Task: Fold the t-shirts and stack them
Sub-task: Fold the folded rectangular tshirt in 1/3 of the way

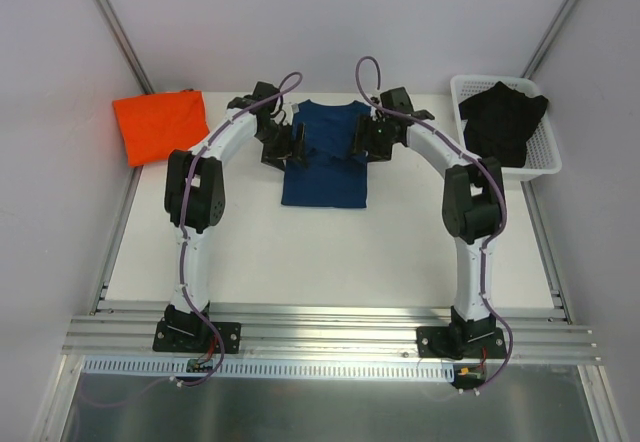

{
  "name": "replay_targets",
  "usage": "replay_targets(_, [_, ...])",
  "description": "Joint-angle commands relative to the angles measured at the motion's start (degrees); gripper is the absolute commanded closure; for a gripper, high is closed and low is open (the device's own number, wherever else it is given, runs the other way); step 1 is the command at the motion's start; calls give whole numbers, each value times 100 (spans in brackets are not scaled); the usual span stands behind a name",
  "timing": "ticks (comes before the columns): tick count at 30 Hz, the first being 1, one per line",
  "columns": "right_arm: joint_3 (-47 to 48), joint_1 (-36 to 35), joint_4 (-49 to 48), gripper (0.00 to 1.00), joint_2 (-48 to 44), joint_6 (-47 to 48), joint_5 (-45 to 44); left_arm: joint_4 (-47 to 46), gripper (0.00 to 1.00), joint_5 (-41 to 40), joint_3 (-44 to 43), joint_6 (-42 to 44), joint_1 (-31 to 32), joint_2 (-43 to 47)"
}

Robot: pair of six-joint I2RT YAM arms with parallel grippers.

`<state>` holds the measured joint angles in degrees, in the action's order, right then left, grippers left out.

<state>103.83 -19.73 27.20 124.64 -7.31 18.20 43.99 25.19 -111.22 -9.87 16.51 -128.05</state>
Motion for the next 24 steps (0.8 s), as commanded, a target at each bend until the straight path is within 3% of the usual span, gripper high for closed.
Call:
replay_targets(1, [-222, -49, 13, 34, -555, -157, 219, 66, 28, 109, -269, -59, -25, 96])
replay_targets(15, [128, -348, 48, 34, 139, -95, 88, 75, 28, 48, -146, -50, -87, 289])
replay_targets(24, [1235, -190, 119, 34, 833, 133, -298, 75, 28, 21, -40, -41, -87, 342])
